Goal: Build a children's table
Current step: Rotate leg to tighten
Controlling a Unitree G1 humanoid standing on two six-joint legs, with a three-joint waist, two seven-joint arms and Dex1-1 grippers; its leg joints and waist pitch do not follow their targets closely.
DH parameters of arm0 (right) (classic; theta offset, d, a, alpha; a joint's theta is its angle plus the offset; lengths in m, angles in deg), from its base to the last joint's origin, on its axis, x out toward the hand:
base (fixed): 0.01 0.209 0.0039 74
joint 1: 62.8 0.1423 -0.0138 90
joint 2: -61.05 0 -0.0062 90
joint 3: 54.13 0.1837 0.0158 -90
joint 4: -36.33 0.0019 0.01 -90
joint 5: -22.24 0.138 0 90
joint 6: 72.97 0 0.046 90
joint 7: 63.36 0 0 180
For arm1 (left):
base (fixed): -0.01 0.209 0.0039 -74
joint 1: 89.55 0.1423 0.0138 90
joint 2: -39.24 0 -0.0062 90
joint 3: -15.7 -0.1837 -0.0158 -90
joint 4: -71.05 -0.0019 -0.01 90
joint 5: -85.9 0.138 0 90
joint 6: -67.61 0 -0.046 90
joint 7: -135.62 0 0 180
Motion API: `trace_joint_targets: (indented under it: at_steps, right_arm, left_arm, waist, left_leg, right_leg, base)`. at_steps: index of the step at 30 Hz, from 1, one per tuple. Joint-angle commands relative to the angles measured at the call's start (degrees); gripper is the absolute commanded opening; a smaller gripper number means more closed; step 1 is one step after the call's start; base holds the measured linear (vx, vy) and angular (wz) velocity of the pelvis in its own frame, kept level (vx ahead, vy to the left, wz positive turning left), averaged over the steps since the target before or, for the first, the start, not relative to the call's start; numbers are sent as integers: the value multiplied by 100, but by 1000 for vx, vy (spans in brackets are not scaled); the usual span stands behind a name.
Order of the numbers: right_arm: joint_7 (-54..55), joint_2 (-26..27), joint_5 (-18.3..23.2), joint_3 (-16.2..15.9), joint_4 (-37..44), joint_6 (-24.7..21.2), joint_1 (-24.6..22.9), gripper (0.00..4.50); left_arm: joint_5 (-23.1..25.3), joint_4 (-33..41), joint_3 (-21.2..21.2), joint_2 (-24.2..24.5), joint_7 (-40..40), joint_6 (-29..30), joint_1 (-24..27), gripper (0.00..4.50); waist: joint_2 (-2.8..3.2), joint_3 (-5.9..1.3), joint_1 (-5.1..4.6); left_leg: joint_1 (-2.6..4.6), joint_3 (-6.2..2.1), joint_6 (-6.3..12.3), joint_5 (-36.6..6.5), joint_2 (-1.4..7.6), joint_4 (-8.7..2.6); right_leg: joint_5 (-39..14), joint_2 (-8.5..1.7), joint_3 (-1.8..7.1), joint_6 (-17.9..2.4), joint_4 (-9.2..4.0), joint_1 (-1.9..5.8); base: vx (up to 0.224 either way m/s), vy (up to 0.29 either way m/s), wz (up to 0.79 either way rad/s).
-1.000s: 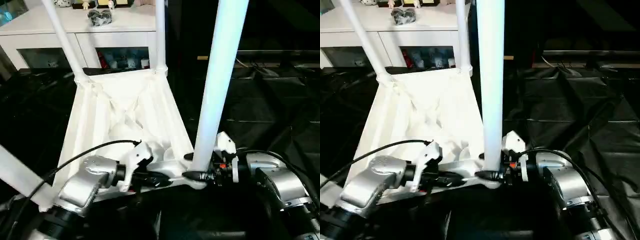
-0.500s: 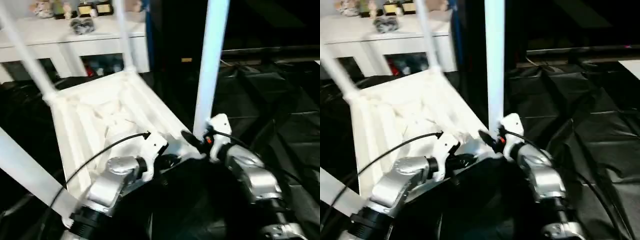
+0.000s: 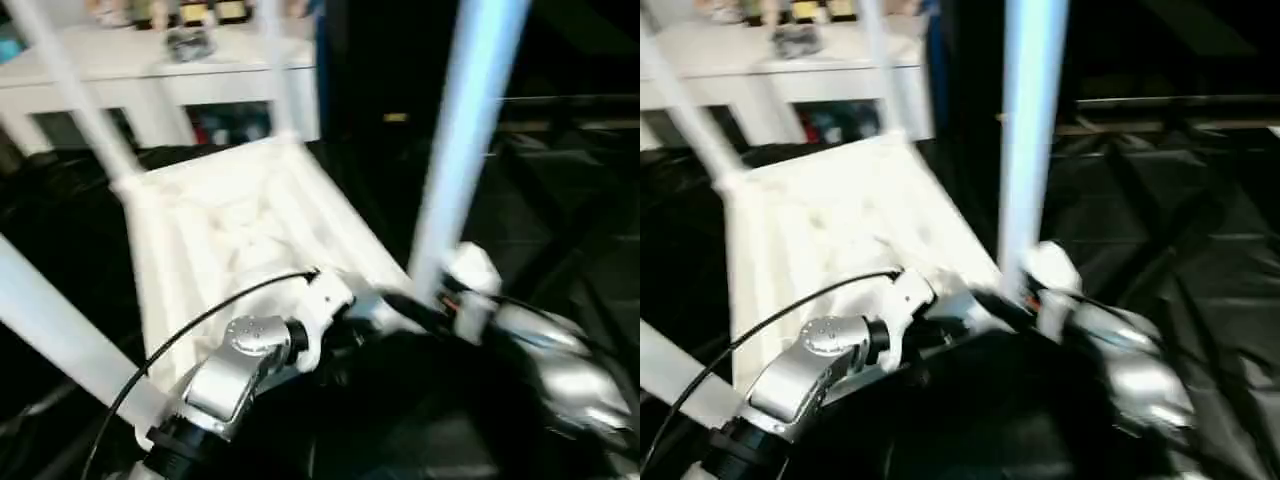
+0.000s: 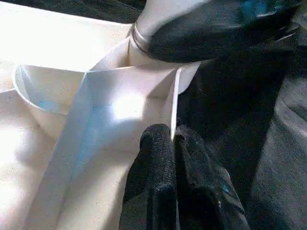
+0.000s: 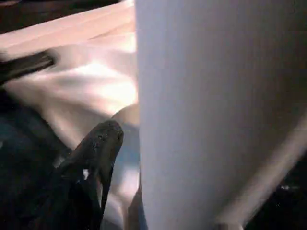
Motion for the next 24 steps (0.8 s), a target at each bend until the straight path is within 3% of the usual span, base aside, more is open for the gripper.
trace_joint_targets:
  at_steps: [1,3,5,8,11,15,20,22,23,24]
  right_arm:
    - [-595,-19,156,-285,132,-126,-270,330]
    - [-1050,-587,444,36,390,-419,-516,330]
    - [-1096,-696,440,92,417,-398,-565,330]
    - [-1241,-1127,607,398,526,-540,-786,330]
    - [-1306,-1375,729,565,596,-564,-923,330]
    - [-1247,-1409,756,631,669,-572,-929,330]
    - [-1126,-1214,950,653,769,-863,-727,377]
    - [-1202,-1189,1108,541,960,-1033,-705,394]
    - [-1206,-1155,1101,457,1031,-1020,-678,400]
    - [-1054,-1059,838,308,977,-671,-578,407]
  left_arm:
    - [-169,143,323,-21,-193,-312,-80,0]
    - [-197,173,363,121,-61,-322,-21,0]
    - [-200,174,377,143,-47,-323,-14,0]
    - [-277,234,394,281,60,-311,37,0]
    - [-367,328,357,387,233,-297,95,0]
    - [-434,428,291,515,425,-290,185,0]
    - [-521,536,277,691,616,-281,271,0]
    - [-588,564,258,806,745,-274,278,0]
    - [-613,581,248,866,815,-273,283,0]
    - [-665,626,229,965,936,-242,297,0]
  waist:
    - [-168,-235,-11]
    - [-171,-223,-17]
    - [-178,-217,-6]
    - [-191,-204,-60]
    - [-210,-196,-82]
    - [-185,-203,-118]
    - [-182,-223,-130]
    - [-168,-229,-115]
    - [-204,-225,-116]
    - [-179,-227,-102]
  left_leg:
    - [-11,-118,725,-827,318,-312]
    - [-9,-121,700,-949,307,-317]
    - [6,-125,685,-1053,321,-322]
    - [-46,-140,662,-1094,294,-340]
    - [-47,-144,670,-1062,286,-329]
    - [-29,-138,747,-982,300,-316]
    - [-33,-140,807,-825,299,-300]
    - [-17,-141,823,-786,314,-295]
    - [-24,-139,836,-782,314,-298]
    - [-27,-144,803,-771,323,-302]
  right_leg:
    - [-1029,-483,293,-971,-504,239]
    - [-1283,-479,280,-901,-542,251]
    - [-1514,-475,284,-849,-560,239]
    - [-1749,-470,253,-775,-580,262]
    - [-1910,-477,255,-726,-607,251]
    - [-1744,-460,253,-806,-598,219]
    - [-1335,-465,243,-985,-544,237]
    - [-1214,-462,253,-1002,-528,232]
    - [-1183,-462,248,-1011,-519,240]
    - [-1190,-476,246,-1015,-505,231]
  base:
    - [0,0,0]
    - [0,0,0]
    - [0,0,0]
    - [0,0,0]
    - [0,0,0]
    - [0,0,0]
    - [0,0,0]
    - [0,0,0]
    - [0,0,0]
    - [0,0,0]
